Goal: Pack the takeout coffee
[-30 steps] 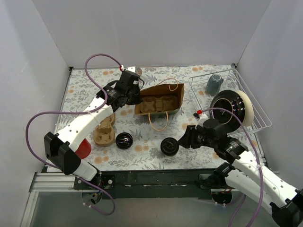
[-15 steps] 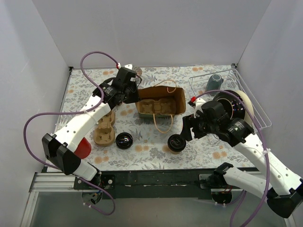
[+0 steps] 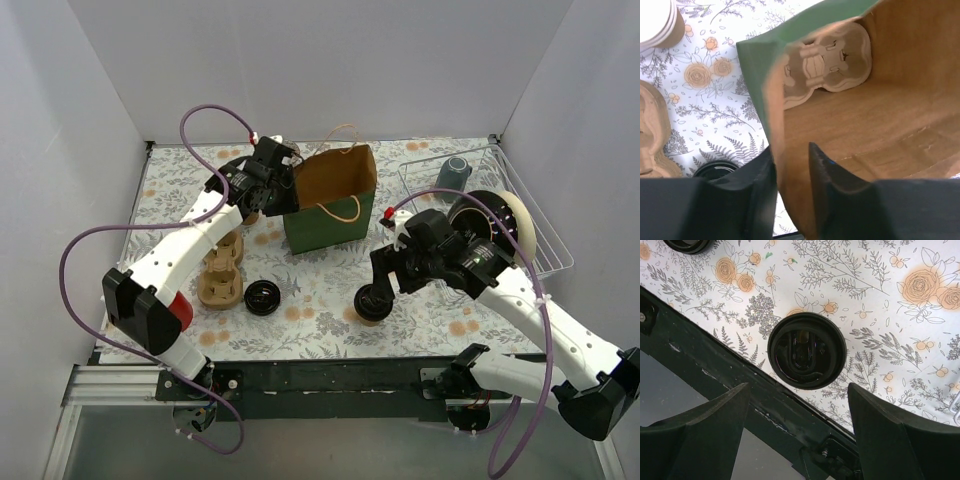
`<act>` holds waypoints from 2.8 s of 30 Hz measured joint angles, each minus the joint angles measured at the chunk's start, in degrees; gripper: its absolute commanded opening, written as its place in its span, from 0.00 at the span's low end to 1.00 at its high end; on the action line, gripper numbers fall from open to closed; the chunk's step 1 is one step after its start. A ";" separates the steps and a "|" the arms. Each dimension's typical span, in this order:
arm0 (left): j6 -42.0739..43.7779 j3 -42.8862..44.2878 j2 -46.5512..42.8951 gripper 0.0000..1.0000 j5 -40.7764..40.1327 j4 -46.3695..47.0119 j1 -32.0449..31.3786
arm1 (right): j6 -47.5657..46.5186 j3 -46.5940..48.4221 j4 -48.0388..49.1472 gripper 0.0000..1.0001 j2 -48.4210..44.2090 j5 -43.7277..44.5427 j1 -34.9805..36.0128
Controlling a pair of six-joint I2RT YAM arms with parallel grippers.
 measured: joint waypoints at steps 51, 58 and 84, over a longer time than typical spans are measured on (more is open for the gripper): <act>43.43 10.64 8.22 0.66 22.77 18.91 10.84 | -8.55 2.60 -1.11 0.82 1.53 -1.64 3.06; 48.39 16.33 9.99 0.65 25.53 18.73 11.61 | -9.57 2.60 -1.07 0.82 2.23 -1.81 3.06; 56.87 11.28 9.92 0.00 35.06 14.19 14.58 | -11.26 2.19 -0.98 0.88 3.02 -1.27 3.06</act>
